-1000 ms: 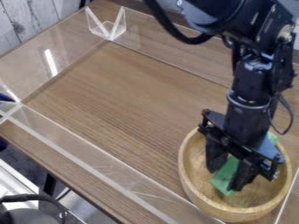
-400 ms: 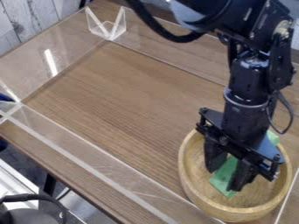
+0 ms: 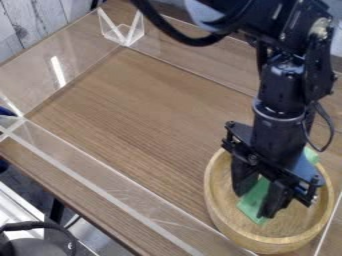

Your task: Put the green block in the brown bowl

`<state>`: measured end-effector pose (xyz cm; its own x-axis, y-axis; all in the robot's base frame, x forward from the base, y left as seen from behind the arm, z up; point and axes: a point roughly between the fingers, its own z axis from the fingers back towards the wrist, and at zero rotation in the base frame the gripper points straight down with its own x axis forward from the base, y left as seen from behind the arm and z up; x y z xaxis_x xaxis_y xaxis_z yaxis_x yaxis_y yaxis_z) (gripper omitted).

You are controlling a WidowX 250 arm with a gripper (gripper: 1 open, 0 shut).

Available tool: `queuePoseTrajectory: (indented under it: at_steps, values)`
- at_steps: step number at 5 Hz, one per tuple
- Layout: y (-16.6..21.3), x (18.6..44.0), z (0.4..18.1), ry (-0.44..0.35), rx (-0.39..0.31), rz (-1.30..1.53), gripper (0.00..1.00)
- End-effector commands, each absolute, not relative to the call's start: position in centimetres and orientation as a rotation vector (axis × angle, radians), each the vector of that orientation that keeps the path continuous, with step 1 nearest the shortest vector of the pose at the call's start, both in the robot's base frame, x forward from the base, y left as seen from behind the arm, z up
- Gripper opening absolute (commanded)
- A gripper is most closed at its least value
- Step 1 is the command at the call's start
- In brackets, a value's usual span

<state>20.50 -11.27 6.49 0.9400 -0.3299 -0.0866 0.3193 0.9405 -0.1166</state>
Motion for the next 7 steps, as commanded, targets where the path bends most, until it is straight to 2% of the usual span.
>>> queuePoseTrajectory:
  at_steps: [1, 7]
  values:
    - [-11.8, 20.9, 8.1, 0.035, -0.121, -0.344, 0.0]
    - [-11.3, 21.5, 6.3, 0.067, -0.129, -0.327, 0.0]
